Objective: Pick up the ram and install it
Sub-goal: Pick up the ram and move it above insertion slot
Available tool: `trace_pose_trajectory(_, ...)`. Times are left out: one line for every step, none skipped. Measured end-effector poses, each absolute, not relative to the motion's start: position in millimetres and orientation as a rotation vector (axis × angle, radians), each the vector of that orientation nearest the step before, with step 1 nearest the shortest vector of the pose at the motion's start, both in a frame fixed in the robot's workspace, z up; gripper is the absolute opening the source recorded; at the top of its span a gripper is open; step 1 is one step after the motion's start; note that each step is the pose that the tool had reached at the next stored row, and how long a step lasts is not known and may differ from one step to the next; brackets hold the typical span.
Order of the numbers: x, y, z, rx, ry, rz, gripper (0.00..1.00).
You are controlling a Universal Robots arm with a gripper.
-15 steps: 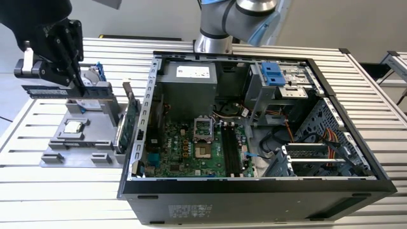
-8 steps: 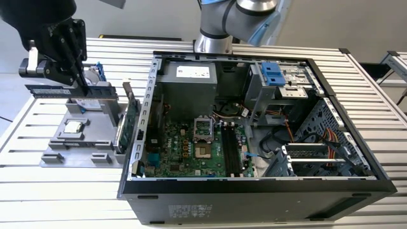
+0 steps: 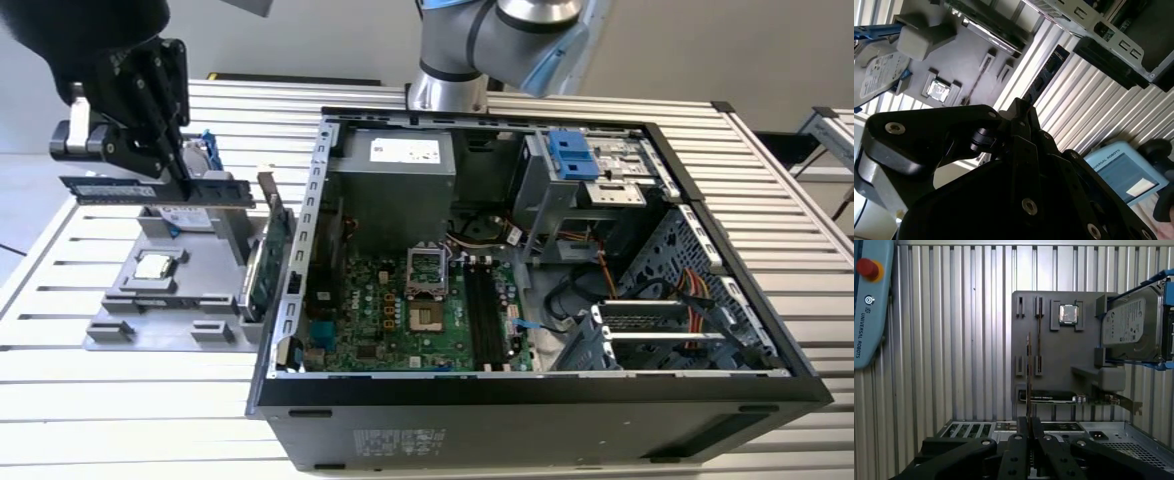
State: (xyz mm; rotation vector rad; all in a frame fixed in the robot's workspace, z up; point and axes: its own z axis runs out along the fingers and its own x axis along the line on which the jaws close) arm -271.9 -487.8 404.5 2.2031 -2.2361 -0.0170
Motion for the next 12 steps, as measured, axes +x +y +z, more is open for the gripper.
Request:
trace_pose_trajectory(-271.2,-487.8,404.6,2.203,-2.236,-0.017,0.0)
trace_pose_trajectory(-270.5,-487.8,404.7,2.203,-2.236,-0.017,0.0)
trace_pose_trajectory(-269.9,-487.8,404.9,2.203,-2.236,-0.017,0.0)
trace_pose_trajectory(-269.4,-487.8,405.0,2.203,-2.236,-0.017,0.0)
trace_pose_trajectory(-268.8,-487.8,405.2,2.203,-2.236,-0.017,0.0)
trace_pose_trajectory(-268.2,-487.8,405.3,2.203,-2.236,-0.017,0.0)
trace_pose_trajectory(-267.6,-487.8,405.5,2.203,-2.236,-0.017,0.0)
trace_pose_trajectory(-267.0,-487.8,405.6,2.203,-2.236,-0.017,0.0)
trace_pose_trajectory(-266.6,-487.9,405.8,2.203,-2.236,-0.017,0.0)
trace_pose_trajectory(-266.0,-487.9,405.9,2.203,-2.236,-0.017,0.0)
trace_pose_trajectory(-265.4,-487.8,406.0,2.203,-2.236,-0.017,0.0)
trace_pose_trajectory(-264.9,-487.8,406.2,2.203,-2.236,-0.017,0.0)
